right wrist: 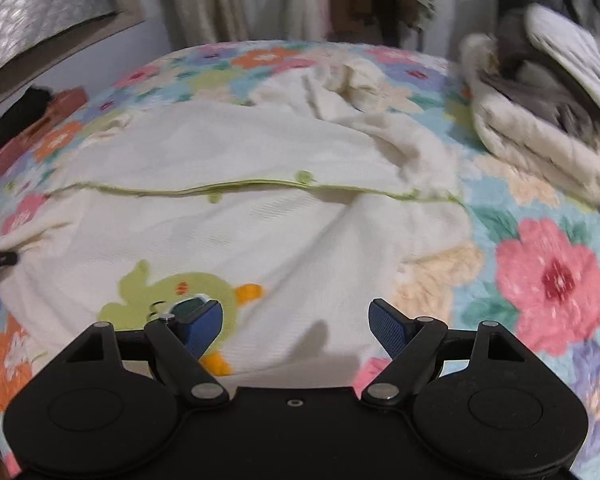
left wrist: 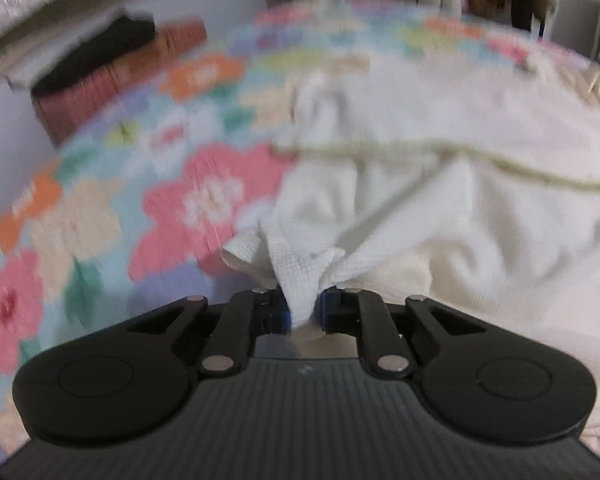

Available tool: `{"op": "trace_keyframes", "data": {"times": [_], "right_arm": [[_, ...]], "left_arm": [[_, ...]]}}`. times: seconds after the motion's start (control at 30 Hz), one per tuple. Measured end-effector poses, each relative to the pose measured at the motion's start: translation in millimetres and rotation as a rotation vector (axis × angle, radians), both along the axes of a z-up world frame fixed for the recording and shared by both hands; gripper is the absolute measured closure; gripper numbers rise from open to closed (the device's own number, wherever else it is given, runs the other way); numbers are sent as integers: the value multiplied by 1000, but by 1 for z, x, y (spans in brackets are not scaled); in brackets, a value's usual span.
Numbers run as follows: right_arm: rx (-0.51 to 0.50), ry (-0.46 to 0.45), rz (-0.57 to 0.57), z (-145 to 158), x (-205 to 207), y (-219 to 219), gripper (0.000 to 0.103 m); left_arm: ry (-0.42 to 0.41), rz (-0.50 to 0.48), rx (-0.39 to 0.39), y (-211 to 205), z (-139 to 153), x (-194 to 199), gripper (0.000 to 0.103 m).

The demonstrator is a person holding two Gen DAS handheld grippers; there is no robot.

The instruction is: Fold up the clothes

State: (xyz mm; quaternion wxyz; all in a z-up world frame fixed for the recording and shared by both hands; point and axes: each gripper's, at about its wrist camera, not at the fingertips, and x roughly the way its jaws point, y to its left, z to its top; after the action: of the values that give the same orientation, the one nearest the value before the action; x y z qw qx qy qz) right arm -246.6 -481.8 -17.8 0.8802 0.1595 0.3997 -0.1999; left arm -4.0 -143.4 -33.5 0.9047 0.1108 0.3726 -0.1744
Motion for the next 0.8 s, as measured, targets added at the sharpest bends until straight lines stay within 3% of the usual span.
{"op": "trace_keyframes", "data": {"times": [0.1, 0.13, 0.17, 0.3, 0.37, 0.43, 0.57, 0.67, 0.8], "right_arm": [[75, -1, -84, -10, -8, -23, 19], [81, 6, -103, -14, -9, -26, 19], [86, 13, -123, -18, -11, -30, 19], [62, 40, -146, -27, -8, -33, 19], [14, 34, -123, -25, -4, -25, 19], [-58, 15, -84, -19, 2, -14, 19], [-156, -45, 74, -9, 14, 29, 19], [-73, -68, 231, -8, 21, 60, 19], [-122, -54, 397, -12, 34, 101, 19]], "left_arm": [[-88, 1, -310, 29, 37, -8, 91], [-106, 7, -363, 35, 46, -8, 91], [-122, 16, -370, 37, 50, -9, 91], [-45, 72, -195, 31, 30, 0, 88], [39, 96, -205, 38, 18, 9, 88], [76, 104, -312, 51, 20, 17, 88], [58, 41, -482, 74, 38, 22, 88], [49, -5, -457, 69, 37, 38, 88], [88, -29, -392, 52, 21, 66, 88]]}}
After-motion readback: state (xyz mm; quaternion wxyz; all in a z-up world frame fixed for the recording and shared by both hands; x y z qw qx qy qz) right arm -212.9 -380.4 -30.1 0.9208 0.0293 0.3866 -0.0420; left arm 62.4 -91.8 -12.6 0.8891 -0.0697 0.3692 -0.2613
